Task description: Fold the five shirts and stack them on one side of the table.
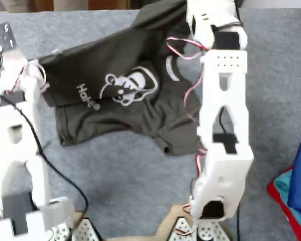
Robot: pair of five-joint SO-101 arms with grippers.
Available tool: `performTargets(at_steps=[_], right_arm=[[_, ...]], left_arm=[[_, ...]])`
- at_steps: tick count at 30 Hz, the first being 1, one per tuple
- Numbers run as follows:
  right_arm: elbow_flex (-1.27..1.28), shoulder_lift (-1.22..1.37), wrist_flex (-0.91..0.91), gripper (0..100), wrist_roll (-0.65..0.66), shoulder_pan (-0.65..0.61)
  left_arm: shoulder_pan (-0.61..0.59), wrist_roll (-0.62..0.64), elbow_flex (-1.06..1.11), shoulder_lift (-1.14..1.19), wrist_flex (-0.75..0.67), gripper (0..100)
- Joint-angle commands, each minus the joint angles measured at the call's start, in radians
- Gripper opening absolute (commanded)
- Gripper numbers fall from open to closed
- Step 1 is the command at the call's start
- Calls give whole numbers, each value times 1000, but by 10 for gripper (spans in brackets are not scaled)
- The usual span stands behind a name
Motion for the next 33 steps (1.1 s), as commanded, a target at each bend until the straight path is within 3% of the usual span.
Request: performTargets(at_steps=[1, 6, 14, 23, 28, 33], right_arm=[[-272, 96, 141, 5, 2, -12], [-499, 245, 284, 5, 2, -24], [-743, 348, 505, 5, 2, -27], [-759, 354, 818, 5, 9, -25], [-753, 355, 941, 5, 11, -19], [-753, 351, 951, 5, 9, -18]], left_arm=[[8, -2, -230, 133, 52, 18], [8, 48, -560, 315, 247, 18], [26, 48, -941, 541, 750, 18], [101, 46, -1016, 578, 1088, 18], [100, 48, -1005, 585, 1181, 18], [135, 46, -924, 579, 1227, 18]])
